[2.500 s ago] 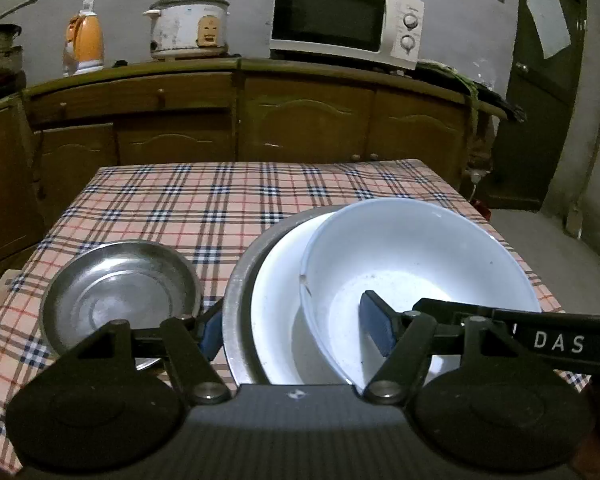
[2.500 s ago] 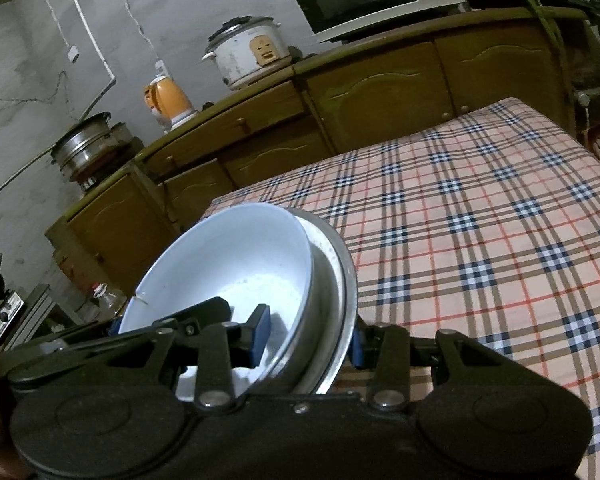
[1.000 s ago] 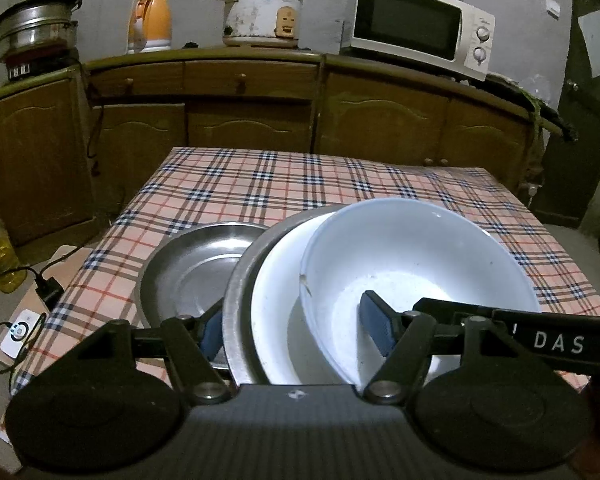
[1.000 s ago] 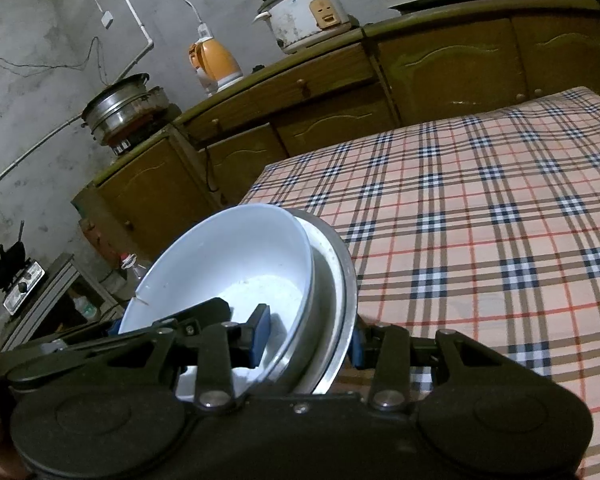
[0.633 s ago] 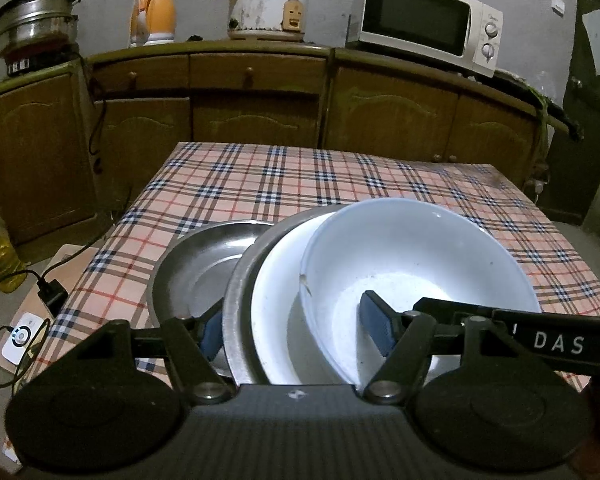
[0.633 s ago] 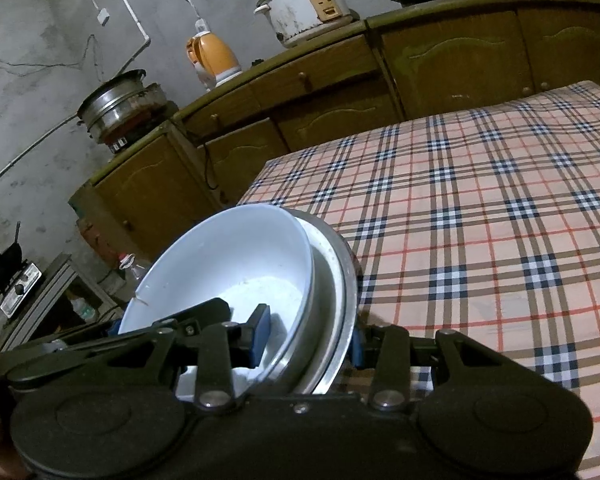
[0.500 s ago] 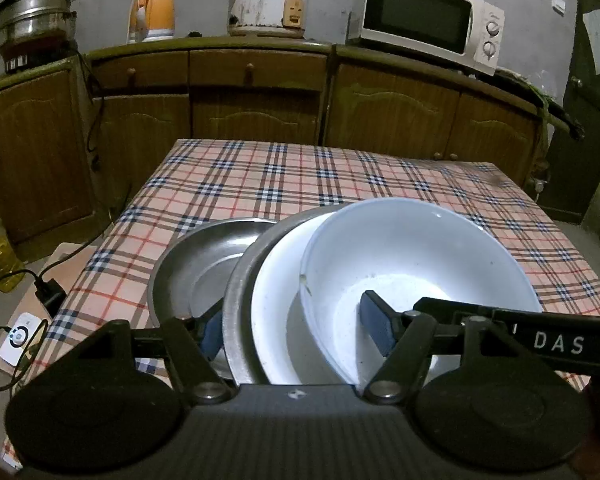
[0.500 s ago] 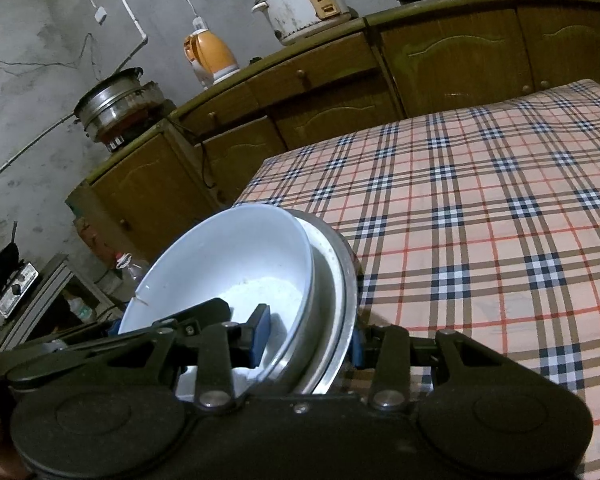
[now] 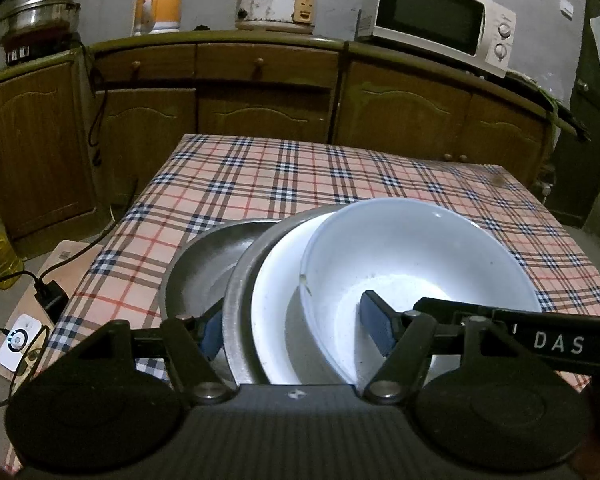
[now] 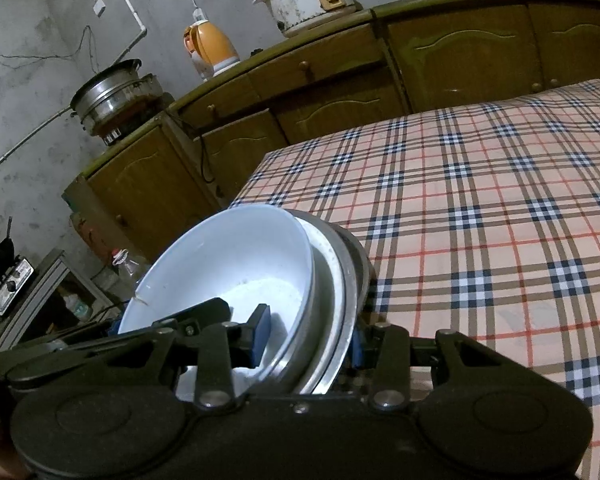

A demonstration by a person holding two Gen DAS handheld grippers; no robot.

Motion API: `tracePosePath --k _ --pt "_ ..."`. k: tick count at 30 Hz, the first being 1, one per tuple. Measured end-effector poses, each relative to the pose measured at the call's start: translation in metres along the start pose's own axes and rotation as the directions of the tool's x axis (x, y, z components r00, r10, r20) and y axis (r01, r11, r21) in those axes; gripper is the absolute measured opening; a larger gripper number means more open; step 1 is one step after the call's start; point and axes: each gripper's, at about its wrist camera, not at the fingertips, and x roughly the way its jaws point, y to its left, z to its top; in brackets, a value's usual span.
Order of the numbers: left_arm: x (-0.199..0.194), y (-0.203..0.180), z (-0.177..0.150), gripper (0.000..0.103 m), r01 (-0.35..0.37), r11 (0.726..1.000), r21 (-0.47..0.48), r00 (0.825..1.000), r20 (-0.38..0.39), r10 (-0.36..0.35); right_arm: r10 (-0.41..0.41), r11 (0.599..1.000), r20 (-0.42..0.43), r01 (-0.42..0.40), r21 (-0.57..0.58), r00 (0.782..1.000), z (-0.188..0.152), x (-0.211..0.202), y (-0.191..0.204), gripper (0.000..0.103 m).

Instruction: Organize plates and bowls

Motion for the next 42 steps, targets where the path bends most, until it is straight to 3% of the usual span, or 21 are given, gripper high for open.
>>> tracePosePath --k 42 --pt "0.054 0.047 0.018 0.071 0.046 0.999 -0.027 0.999 0.015 -0.046 -0.042 0.999 0.000 0.042 -0.019 0.999 0.024 0.078 0.015 0.049"
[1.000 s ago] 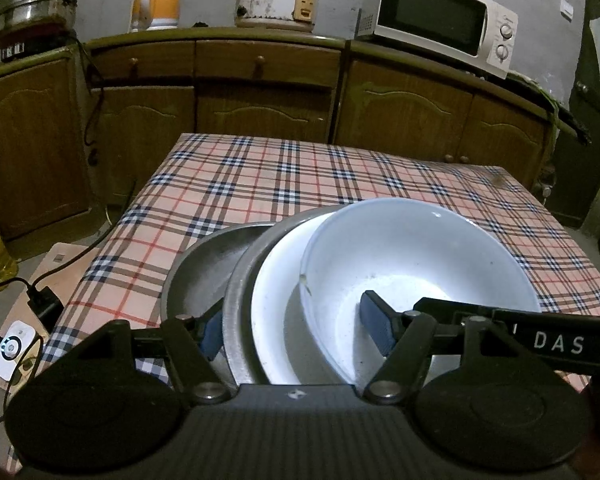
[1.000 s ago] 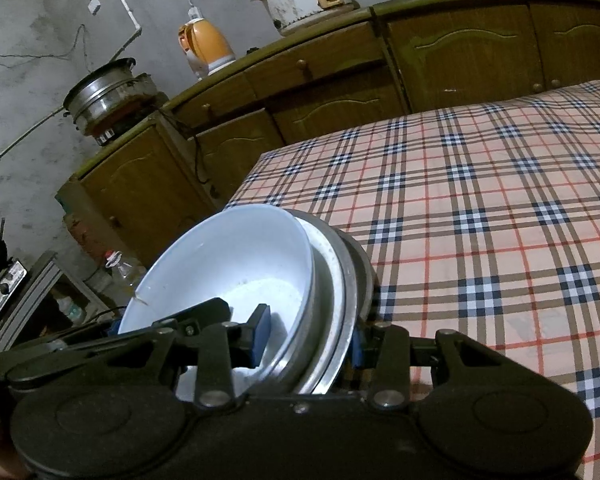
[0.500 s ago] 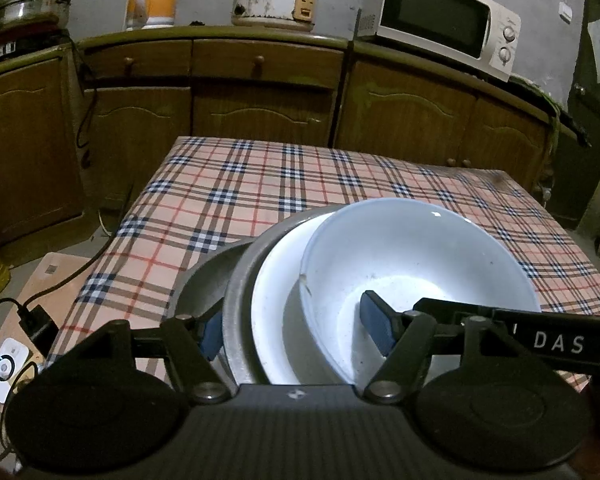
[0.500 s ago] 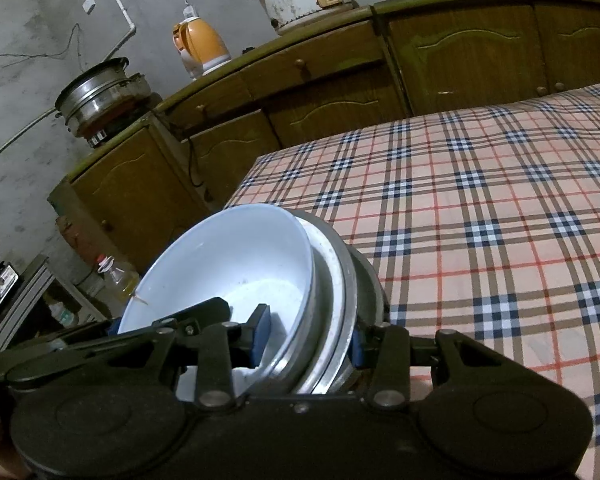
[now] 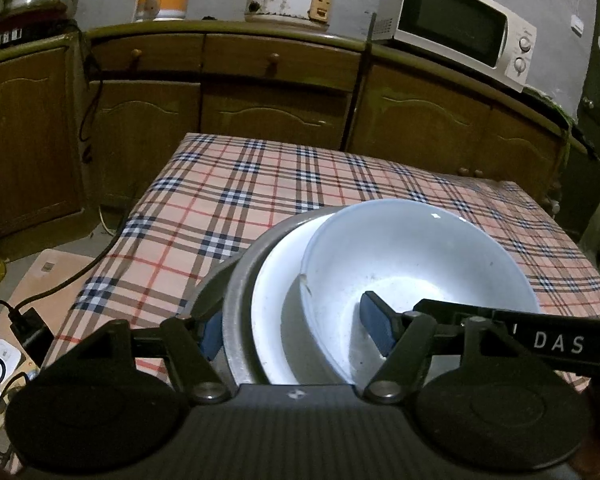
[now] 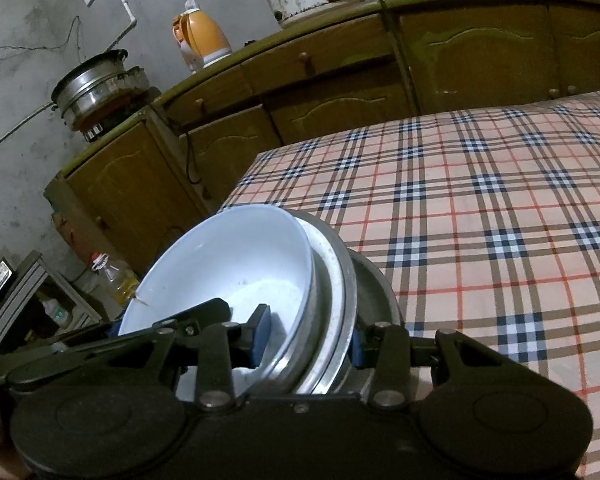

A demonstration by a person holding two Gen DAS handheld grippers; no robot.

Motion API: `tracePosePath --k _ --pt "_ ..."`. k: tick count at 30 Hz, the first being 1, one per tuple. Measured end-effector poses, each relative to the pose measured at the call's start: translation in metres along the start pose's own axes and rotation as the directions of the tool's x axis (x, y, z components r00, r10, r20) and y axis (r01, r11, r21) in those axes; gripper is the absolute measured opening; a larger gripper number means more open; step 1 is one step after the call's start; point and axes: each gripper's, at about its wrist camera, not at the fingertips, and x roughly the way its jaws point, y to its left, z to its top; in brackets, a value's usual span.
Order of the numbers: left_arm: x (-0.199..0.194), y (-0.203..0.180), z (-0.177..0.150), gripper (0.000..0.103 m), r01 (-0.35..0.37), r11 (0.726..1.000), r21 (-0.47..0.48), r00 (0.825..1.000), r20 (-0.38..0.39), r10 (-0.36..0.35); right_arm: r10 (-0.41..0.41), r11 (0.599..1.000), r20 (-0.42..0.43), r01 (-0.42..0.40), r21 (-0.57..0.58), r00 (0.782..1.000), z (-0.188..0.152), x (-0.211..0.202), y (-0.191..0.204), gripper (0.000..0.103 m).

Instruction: Organize plates and bowls

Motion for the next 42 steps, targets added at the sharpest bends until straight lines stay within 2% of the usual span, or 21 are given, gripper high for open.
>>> tracePosePath --k 19,42 --pt "0.016 0.010 -0.001 0.071 -0.006 0.999 0.042 1.000 -0.027 0.007 0.014 0.999 -0.022 -0.013 0.036 1.000 -0.007 0.028 -0.007 0.049" --pt "0.029 0.014 -0.002 0.071 -0.006 0.999 0.042 0.999 -0.048 0.008 0.033 0.999 -0.048 -0.031 0.037 0.998 -0.011 0.046 -0.012 0.048"
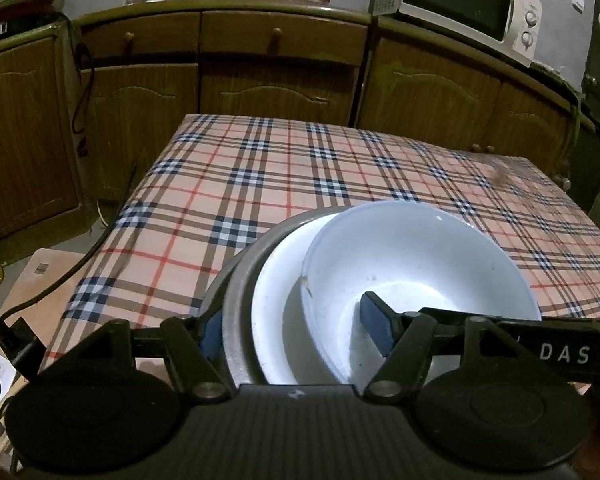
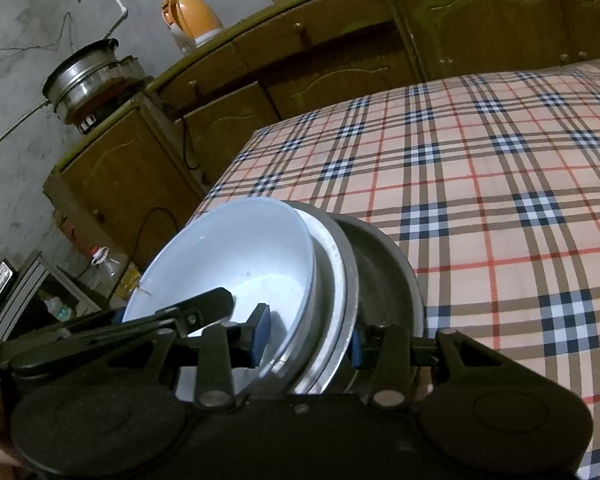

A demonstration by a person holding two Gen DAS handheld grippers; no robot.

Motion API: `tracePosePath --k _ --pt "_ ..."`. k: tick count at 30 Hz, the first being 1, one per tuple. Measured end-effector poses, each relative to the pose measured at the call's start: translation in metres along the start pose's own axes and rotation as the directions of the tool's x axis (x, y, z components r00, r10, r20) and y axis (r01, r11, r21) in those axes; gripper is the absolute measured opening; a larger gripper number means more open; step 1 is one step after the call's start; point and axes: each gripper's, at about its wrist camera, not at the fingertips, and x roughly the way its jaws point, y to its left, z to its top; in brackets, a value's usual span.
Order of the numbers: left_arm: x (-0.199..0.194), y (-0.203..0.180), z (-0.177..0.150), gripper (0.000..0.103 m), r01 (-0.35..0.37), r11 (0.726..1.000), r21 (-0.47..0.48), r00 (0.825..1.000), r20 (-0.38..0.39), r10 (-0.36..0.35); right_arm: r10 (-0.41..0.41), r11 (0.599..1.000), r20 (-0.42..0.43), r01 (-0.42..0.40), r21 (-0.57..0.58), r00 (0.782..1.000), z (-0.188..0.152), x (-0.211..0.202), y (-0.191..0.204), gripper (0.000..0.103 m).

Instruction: Organize plates and bowls

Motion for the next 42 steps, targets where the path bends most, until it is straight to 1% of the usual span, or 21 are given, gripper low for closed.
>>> tracePosePath --k 8,18,22,27,30,35,38,42 --pt "0.007 0.002 0.001 0.071 -0.006 1.000 -0.004 1.000 -0.008 0.006 0.006 1.000 -0.010 -0.006 -0.001 1.000 0.002 0.009 -0.003 0.048" --pt "0.009 -0.001 0.000 0.071 -0.020 1.000 0.023 1.000 0.003 0.020 0.021 0.999 -0.024 -0.020 0.028 0.999 0.004 0.012 -0.011 0.049" --pt "0.009 -0.002 -0.001 0.071 -0.023 0.999 0.029 1.000 0.004 0.023 0.006 1.000 -0.047 -0.005 0.016 0.999 0.007 0.014 -0.008 0.052" --pt "0.008 -0.003 -0.001 0.071 -0.034 0.999 0.035 0.999 0.010 0.033 -0.067 0.993 -0.054 0.061 -0.101 0.996 0.011 0.010 0.004 0.055" --pt "0.008 -0.004 -0.001 0.070 -0.041 0.998 0.041 0.999 0.014 0.040 -0.100 0.983 -0.028 0.095 -0.155 0.995 0.013 0.005 0.008 0.054" --pt "0.005 -0.007 -0.002 0.068 -0.059 0.996 0.063 0.998 0.029 0.057 -0.122 0.974 -0.022 0.115 -0.193 0.992 0.012 -0.001 0.012 0.055" --pt "0.001 -0.008 -0.002 0.068 -0.065 0.995 0.073 0.997 0.040 0.062 -0.135 0.968 0.006 0.133 -0.214 0.991 0.010 -0.010 0.016 0.055" --pt "-0.005 -0.009 -0.003 0.069 -0.071 0.994 0.078 0.996 0.067 0.065 -0.130 0.961 0.050 0.138 -0.238 0.990 0.011 -0.027 0.023 0.055"
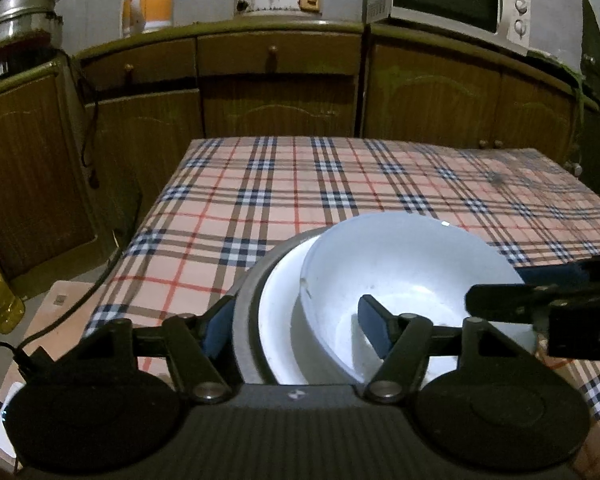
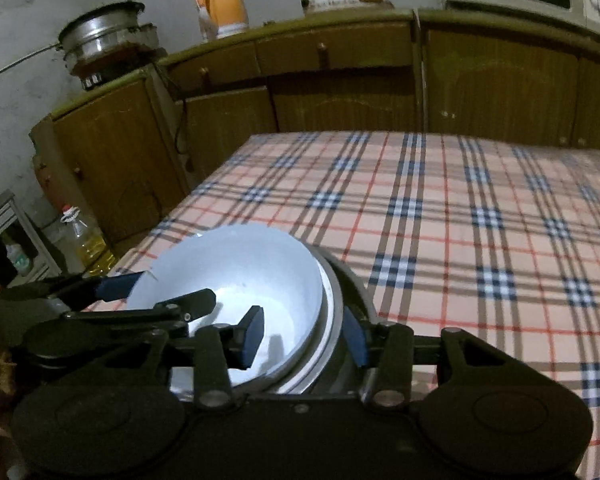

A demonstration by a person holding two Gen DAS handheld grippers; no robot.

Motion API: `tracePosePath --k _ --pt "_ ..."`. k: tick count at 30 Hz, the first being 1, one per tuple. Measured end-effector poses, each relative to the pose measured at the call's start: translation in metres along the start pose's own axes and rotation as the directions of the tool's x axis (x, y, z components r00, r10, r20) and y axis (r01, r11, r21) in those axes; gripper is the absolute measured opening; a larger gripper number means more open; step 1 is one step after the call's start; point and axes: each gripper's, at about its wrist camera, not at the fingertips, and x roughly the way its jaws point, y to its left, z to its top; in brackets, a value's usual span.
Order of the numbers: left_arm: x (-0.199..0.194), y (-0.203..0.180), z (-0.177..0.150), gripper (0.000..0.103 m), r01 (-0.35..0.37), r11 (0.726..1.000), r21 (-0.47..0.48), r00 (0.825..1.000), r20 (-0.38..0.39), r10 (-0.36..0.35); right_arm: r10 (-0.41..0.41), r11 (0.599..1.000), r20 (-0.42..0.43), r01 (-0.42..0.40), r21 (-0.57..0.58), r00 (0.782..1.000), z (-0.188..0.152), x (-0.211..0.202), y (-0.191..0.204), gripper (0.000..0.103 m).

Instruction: Organize plates and bowls

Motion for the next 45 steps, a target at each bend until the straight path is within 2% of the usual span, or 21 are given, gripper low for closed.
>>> tracePosePath --k 5,10,18,21,23,26,29,34,45 --pt "-0.016 -0.002 -0.002 0.073 0.000 1.000 0.001 0.999 0.038 0.000 -0.012 1.000 0.037 0.013 -0.016 0.999 -0.004 -0.026 0.004 0.059" --pt "-0.048 -0.011 -0.010 0.083 -0.016 1.000 0.017 0.996 0.091 0.014 -0.031 0.999 0.072 0.034 -0.031 0.997 -0.020 -0.060 0.008 0.070" --pt "-0.110 -0.031 -0.020 0.103 -0.046 0.998 -0.032 0.980 0.192 0.052 -0.090 0.996 0.081 0.092 -0.020 0.993 -0.049 -0.114 0.006 0.075" --pt "-0.126 -0.045 -0.022 0.103 -0.052 0.998 -0.019 0.977 0.207 0.054 -0.094 0.996 0.074 0.094 0.007 0.993 -0.059 -0.131 0.004 0.077" --pt "-0.137 -0.056 -0.024 0.103 -0.084 0.996 -0.005 0.972 0.219 0.083 -0.107 0.994 0.075 0.106 0.012 0.991 -0.063 -0.140 0.004 0.077" --pt "-0.148 -0.064 -0.025 0.103 -0.063 0.998 0.007 0.971 0.230 0.059 -0.105 0.994 0.076 0.105 0.011 0.992 -0.070 -0.154 0.004 0.077" --pt "-0.159 -0.075 -0.027 0.103 -0.088 0.996 0.029 0.967 0.241 0.078 -0.094 0.996 0.084 0.095 -0.005 0.992 -0.074 -0.164 0.004 0.078" --pt "-0.170 -0.078 -0.031 0.103 -0.073 0.997 -0.012 0.971 0.229 0.074 -0.079 0.997 0.105 0.080 -0.006 0.991 -0.078 -0.181 0.001 0.079" --pt "-0.177 -0.085 -0.035 0.103 -0.091 0.995 -0.028 0.972 0.213 0.095 -0.074 0.997 0.109 0.075 0.002 0.991 -0.084 -0.191 -0.006 0.079"
